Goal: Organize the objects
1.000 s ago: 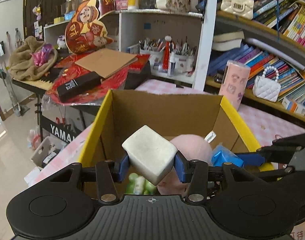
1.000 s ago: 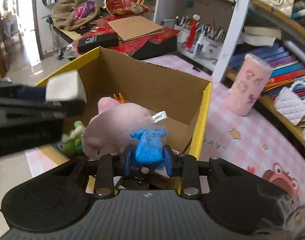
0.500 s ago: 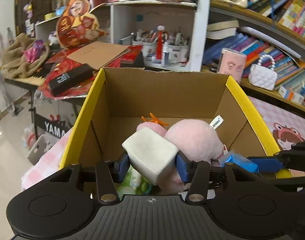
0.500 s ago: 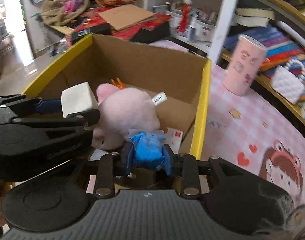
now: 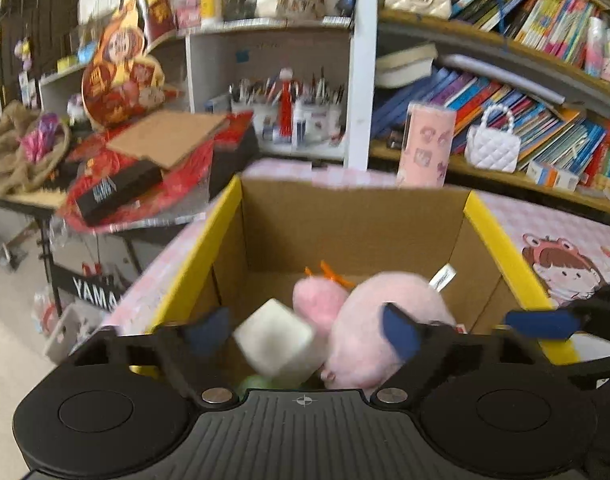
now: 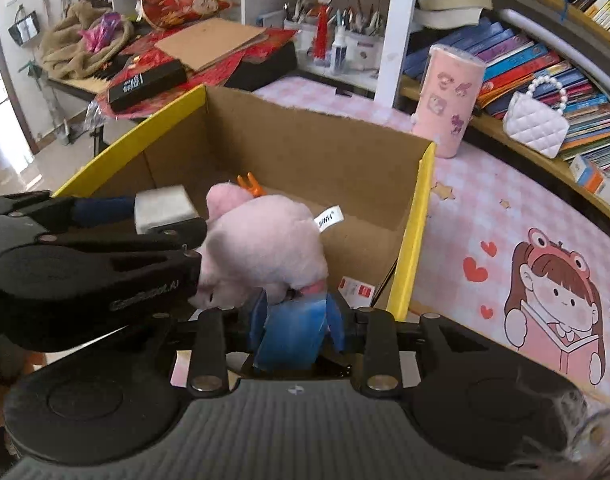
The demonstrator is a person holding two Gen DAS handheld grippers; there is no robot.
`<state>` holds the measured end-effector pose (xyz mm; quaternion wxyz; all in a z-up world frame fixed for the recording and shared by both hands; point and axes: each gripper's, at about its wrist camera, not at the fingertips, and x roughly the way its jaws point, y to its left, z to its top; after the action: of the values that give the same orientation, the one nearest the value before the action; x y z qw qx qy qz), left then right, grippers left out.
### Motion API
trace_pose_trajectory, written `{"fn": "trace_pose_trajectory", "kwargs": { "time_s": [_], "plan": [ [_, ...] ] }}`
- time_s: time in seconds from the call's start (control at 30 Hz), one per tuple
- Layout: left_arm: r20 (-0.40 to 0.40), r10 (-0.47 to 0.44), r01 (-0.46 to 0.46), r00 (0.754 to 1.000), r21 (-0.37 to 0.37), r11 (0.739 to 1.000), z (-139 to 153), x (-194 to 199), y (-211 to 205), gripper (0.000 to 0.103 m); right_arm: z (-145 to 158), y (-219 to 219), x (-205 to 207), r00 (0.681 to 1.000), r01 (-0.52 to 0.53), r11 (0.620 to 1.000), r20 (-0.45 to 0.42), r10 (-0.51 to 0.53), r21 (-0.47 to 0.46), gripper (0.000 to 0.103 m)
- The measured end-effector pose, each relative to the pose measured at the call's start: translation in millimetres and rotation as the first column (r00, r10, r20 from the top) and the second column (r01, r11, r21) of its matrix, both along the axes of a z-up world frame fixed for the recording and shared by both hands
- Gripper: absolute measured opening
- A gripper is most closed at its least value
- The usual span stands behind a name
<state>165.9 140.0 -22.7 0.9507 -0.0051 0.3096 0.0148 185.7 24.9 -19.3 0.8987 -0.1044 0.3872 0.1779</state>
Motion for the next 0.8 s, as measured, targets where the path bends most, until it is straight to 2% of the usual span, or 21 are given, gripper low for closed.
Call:
{"fn": "trace_pose_trajectory", "kwargs": {
  "time_s": [0.07, 0.1, 0.23, 0.3, 0.37, 0.47, 0.6, 0.8],
  "plan": [
    [0.042, -0.011, 0.011, 0.999, 0.010, 1.000, 12.8, -9.4, -2.3, 0.094, 6.1, -1.6, -9.6, 0.999, -0.008, 1.000, 0.051, 0.007, 0.012, 0.065],
    [0.060, -0.013, 0.013, 0.998, 0.010, 1.000, 19.2, -13.7, -3.7, 0.096, 10.1, -3.0, -15.7, 0.997, -0.014, 1.000, 0.077, 0.013, 0.024, 0.068],
    [0.139, -0.021, 0.020, 0.990, 0.009, 1.000, 50.1, -42.1, -8.0, 0.103, 27.0, -12.1, -42.6, 0.983, 0.017, 0.998, 0.182, -0.027, 0.055, 0.070],
    [0.170, -0.033, 0.030, 0.985, 0.017, 0.999, 63.8, -59.5, -11.5, 0.103, 35.5, -20.2, -58.1, 0.972, 0.051, 0.996, 0.227, -0.068, 0.078, 0.078],
    [0.187, -0.045, 0.040, 0.981, 0.032, 0.999, 73.3, -75.2, -15.8, 0.103, 42.9, -28.0, -76.0, 0.959, 0.088, 0.991, 0.261, -0.112, 0.102, 0.082],
    [0.182, -0.063, 0.052, 0.981, 0.069, 0.996, 78.1, -98.6, -25.0, 0.103, 48.2, -39.9, -104.9, 0.938, 0.161, 0.980, 0.290, -0.190, 0.120, 0.091],
    [0.153, -0.100, 0.087, 0.983, 0.089, 0.992, 71.8, -127.7, -34.6, 0.103, 46.7, -58.0, -145.5, 0.893, 0.303, 0.943, 0.305, -0.330, 0.135, 0.103],
    [0.090, -0.138, 0.132, 0.986, 0.071, 0.989, 50.8, -156.7, -44.8, 0.103, 31.9, -84.5, -199.5, 0.817, 0.481, 0.868, 0.296, -0.495, 0.126, 0.103]
  ]
}}
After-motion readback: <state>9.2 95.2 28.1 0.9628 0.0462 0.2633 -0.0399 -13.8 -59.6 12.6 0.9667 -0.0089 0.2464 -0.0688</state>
